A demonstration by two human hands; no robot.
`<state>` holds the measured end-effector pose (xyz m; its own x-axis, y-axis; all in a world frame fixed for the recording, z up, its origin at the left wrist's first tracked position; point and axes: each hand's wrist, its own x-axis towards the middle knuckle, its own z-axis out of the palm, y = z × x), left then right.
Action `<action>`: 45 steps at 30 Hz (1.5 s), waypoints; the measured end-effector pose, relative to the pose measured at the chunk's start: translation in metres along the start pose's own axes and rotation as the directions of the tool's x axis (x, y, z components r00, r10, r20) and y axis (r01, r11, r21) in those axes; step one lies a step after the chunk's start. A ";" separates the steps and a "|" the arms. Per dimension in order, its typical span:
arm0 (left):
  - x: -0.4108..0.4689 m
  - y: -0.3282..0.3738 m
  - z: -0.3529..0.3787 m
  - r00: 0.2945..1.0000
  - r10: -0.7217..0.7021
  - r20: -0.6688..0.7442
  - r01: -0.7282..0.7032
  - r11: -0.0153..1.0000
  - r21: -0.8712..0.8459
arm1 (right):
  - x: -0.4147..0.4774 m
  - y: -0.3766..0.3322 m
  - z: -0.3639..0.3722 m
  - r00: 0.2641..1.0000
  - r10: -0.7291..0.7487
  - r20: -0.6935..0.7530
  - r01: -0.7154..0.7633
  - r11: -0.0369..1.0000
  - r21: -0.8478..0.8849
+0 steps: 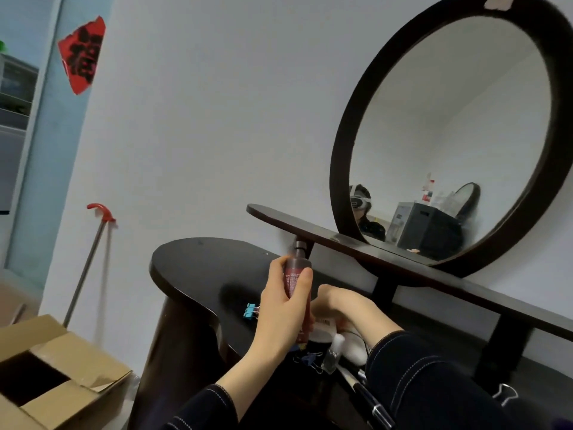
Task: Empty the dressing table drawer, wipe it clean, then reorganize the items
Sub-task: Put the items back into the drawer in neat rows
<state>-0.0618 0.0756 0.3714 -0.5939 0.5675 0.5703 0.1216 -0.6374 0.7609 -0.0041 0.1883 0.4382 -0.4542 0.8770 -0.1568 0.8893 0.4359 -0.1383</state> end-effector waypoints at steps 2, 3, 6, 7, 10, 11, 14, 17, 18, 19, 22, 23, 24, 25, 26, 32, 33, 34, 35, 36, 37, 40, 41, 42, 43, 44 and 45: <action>0.000 0.001 0.000 1.000 0.003 -0.022 -0.002 0.999 0.039 | 0.007 0.000 0.002 1.000 0.018 -0.003 -0.018 1.000 -0.009; 0.000 0.002 0.000 1.000 0.004 -0.029 -0.002 0.998 0.063 | 0.012 0.000 0.005 0.999 0.032 0.011 -0.032 0.999 0.019; 0.000 0.001 0.001 0.998 0.024 -0.061 -0.015 0.992 0.129 | 0.019 -0.001 0.012 0.997 0.023 -0.070 -0.016 0.995 0.095; 0.001 0.001 0.000 0.997 0.025 -0.071 -0.015 0.991 0.136 | 0.019 -0.002 0.013 0.993 0.000 -0.115 0.007 0.998 0.065; 0.002 -0.001 0.000 0.997 -0.003 -0.083 0.013 0.993 0.121 | 0.012 -0.001 0.012 0.965 -0.062 -0.255 0.083 0.994 0.073; 0.001 0.000 -0.001 0.997 -0.024 -0.078 0.032 0.994 0.103 | 0.009 0.002 0.009 0.951 -0.064 -0.303 0.110 0.984 0.140; 0.000 0.002 -0.003 0.997 -0.033 -0.071 0.039 0.995 0.090 | -0.007 0.018 -0.006 0.895 -0.074 -0.441 0.204 0.945 0.255; -0.001 0.006 -0.003 0.998 -0.037 -0.053 0.041 0.996 0.079 | -0.037 0.040 -0.021 0.822 -0.097 -0.560 0.322 0.892 0.318; -0.001 0.009 -0.003 0.998 -0.044 -0.043 0.047 0.997 0.063 | -0.051 0.047 -0.023 0.805 -0.107 -0.584 0.365 0.865 0.344; -0.003 0.012 -0.003 0.998 -0.048 -0.036 0.050 0.997 0.053 | -0.066 0.053 -0.022 0.787 -0.119 -0.606 0.408 0.837 0.365; -0.014 0.029 -0.004 0.998 -0.047 -0.029 0.048 0.998 0.035 | -0.119 0.068 -0.011 0.740 -0.167 -0.652 0.523 0.751 0.402; -0.020 0.036 -0.005 0.999 -0.025 -0.021 0.026 0.999 0.030 | -0.138 0.072 -0.005 0.736 -0.185 -0.652 0.555 0.717 0.422; -0.031 0.043 -0.006 1.000 0.002 -0.003 -0.002 0.999 0.034 | -0.156 0.077 0.001 0.738 -0.205 -0.643 0.579 0.682 0.447; -0.044 0.049 -0.008 1.000 0.023 0.020 -0.024 0.999 0.044 | -0.174 0.081 0.009 0.739 -0.223 -0.635 0.598 0.652 0.467; -0.061 0.054 -0.009 0.998 0.035 0.051 -0.038 0.998 0.055 | -0.191 0.087 0.020 0.738 -0.234 -0.634 0.612 0.628 0.480; -0.176 0.051 -0.023 0.942 -0.171 0.289 0.180 0.984 -0.004 | -0.258 0.118 0.119 0.810 -0.222 -0.543 0.578 0.464 0.671; -0.191 0.044 -0.027 0.923 -0.229 0.308 0.232 0.972 0.028 | -0.260 0.122 0.137 0.838 -0.206 -0.505 0.540 0.448 0.713; -0.206 0.036 -0.032 0.903 -0.285 0.321 0.279 0.958 0.065 | -0.261 0.127 0.156 0.864 -0.188 -0.467 0.500 0.435 0.749; -0.218 0.027 -0.038 0.882 -0.337 0.330 0.320 0.941 0.107 | -0.261 0.131 0.175 0.888 -0.168 -0.429 0.458 0.427 0.780; -0.228 0.018 -0.044 0.860 -0.383 0.338 0.350 0.924 0.155 | -0.261 0.135 0.194 0.909 -0.148 -0.390 0.414 0.422 0.806; -0.237 0.009 -0.050 0.836 -0.426 0.347 0.377 0.904 0.203 | -0.259 0.139 0.213 0.928 -0.129 -0.350 0.371 0.420 0.828; -0.254 -0.021 -0.065 0.757 -0.547 0.358 0.435 0.830 0.349 | -0.248 0.147 0.261 0.972 -0.063 -0.228 0.232 0.433 0.871; -0.258 -0.031 -0.069 0.731 -0.585 0.352 0.448 0.800 0.398 | -0.241 0.150 0.273 0.982 -0.042 -0.182 0.181 0.443 0.878; -0.261 -0.042 -0.072 0.708 -0.620 0.339 0.458 0.768 0.448 | -0.233 0.153 0.285 0.991 -0.022 -0.132 0.128 0.448 0.885; -0.265 -0.052 -0.074 0.688 -0.650 0.322 0.465 0.736 0.492 | -0.226 0.155 0.296 0.997 -0.004 -0.078 0.071 0.451 0.889; -0.268 -0.063 -0.075 0.674 -0.672 0.306 0.460 0.706 0.539 | -0.218 0.157 0.307 1.000 0.010 -0.020 0.013 0.450 0.893; -0.270 -0.074 -0.077 0.666 -0.684 0.300 0.431 0.680 0.594 | -0.210 0.158 0.317 0.999 0.022 0.037 -0.043 0.441 0.896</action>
<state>0.0286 -0.0707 0.1372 -0.2402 0.9696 -0.0478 0.2988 0.1207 0.9466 0.2154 0.0089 0.1393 -0.4366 0.8781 -0.1957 0.3645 -0.0263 -0.9308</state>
